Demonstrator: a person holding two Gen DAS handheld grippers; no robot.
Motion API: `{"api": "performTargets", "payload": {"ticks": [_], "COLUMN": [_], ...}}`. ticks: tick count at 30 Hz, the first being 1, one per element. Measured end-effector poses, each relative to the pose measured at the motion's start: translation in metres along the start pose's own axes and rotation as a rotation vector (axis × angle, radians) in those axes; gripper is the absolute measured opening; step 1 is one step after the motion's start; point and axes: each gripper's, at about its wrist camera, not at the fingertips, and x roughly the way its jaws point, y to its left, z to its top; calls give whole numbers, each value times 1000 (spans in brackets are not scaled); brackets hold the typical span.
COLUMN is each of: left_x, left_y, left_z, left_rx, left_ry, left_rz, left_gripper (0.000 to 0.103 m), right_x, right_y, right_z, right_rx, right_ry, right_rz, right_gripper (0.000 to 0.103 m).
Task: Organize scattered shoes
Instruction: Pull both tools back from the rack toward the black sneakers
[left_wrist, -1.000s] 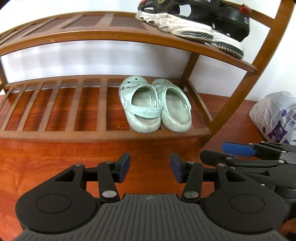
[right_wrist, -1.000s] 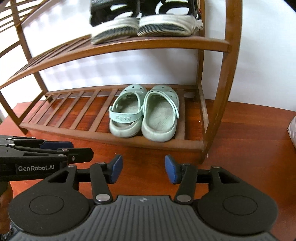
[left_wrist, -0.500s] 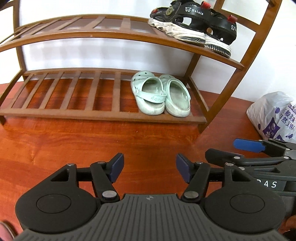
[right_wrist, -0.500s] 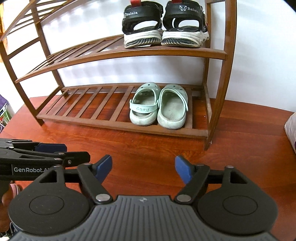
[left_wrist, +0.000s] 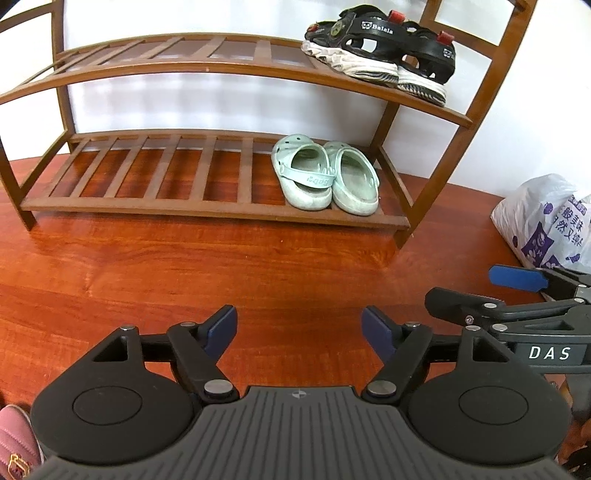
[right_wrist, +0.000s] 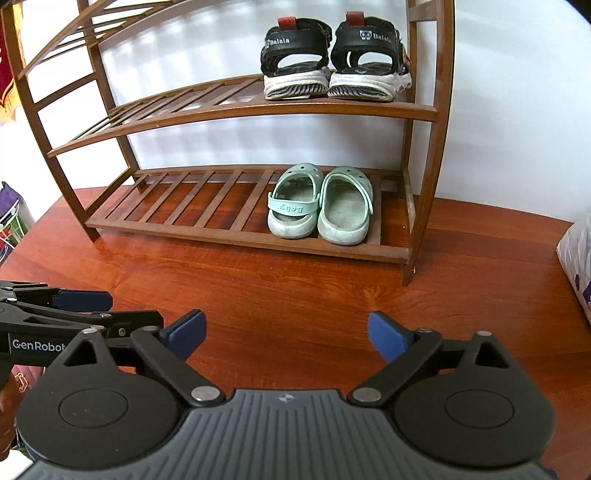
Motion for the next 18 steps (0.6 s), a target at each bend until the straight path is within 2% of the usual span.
{"api": "performTargets", "payload": {"ticks": [18], "left_x": [-42], "left_y": [1], "left_z": [-32], "left_rx": [-23], "left_ry": [-22], "left_rz": [33], "left_gripper": [78], "right_x": [-34], "right_y": [10], "right_z": [-21], "right_rx": [-29], "right_ry": [-6], "right_rz": [3], "right_gripper": [102]}}
